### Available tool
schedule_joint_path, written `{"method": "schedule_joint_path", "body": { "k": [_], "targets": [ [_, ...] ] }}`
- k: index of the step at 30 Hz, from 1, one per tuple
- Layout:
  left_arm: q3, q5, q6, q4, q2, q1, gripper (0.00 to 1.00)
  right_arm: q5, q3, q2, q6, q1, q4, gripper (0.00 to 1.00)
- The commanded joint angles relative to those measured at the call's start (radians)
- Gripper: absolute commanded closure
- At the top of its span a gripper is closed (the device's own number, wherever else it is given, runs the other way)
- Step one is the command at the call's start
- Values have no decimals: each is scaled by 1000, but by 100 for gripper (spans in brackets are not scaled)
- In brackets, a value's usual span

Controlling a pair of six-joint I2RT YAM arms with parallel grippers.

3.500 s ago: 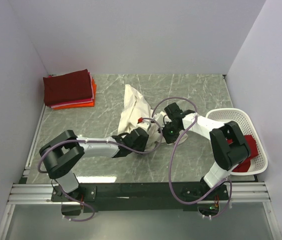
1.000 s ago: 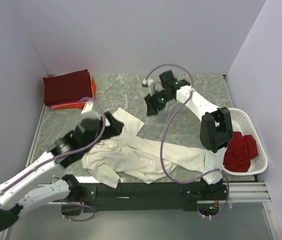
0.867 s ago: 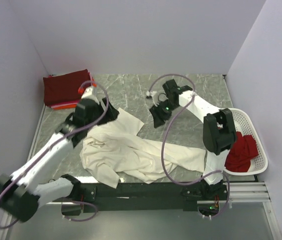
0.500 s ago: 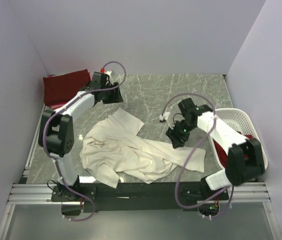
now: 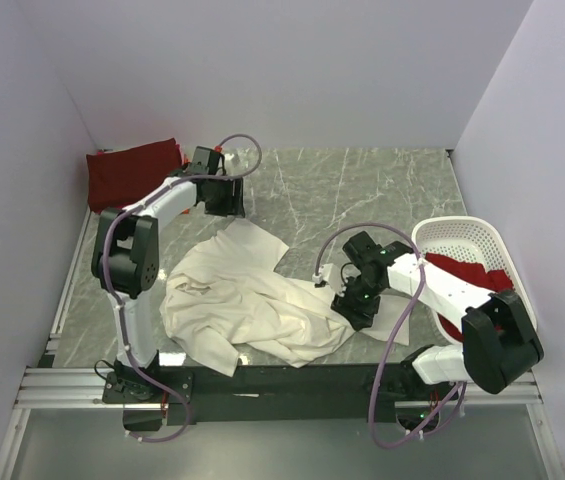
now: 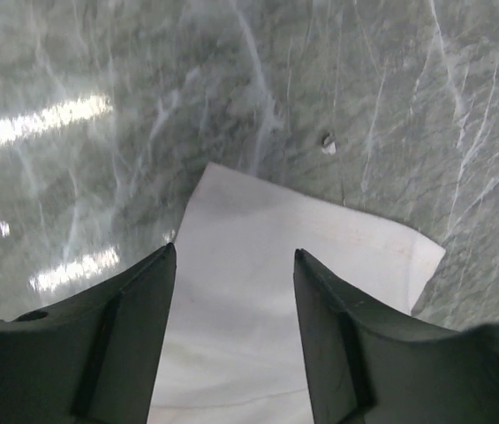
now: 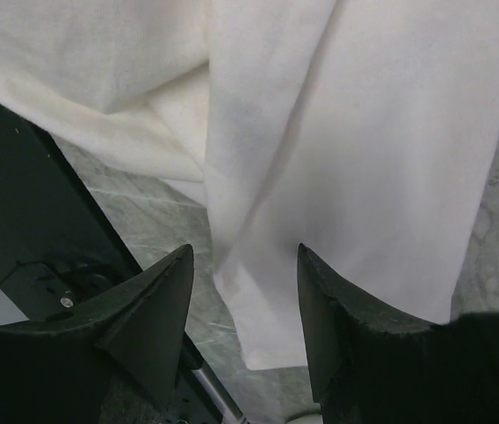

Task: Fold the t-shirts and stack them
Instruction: Flatten the tshirt out

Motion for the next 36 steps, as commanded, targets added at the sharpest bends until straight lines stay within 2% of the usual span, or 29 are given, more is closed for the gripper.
{"method": "schedule_joint_path", "body": {
  "k": [1,7,8,15,18,27,30,36],
  "targets": [
    [107,40,55,-39,94,3,40,14,-12,-29,23,3,43,43],
    [217,42,70,-98,205,3,49,47,-49,-92,11,5,24,43],
    [237,41,69,-103,215,3,53,54,-53,-98,11,5,24,43],
    [268,-16,63,-123,266,-14,56,82,-76,-91,34,3,55,43],
    [267,-21,66,-129,274,-27,61,77,-79,-80,42,3,62,43],
    [238,-133,70,-148,285,-79,81,90,-81,-77,54,2,69,43],
    [221,-199,57,-136,266,-83,99,91,-78,-81,63,3,72,43],
    [179,-271,23,-91,145,-70,99,90,-84,-94,59,5,52,43]
  ]
}}
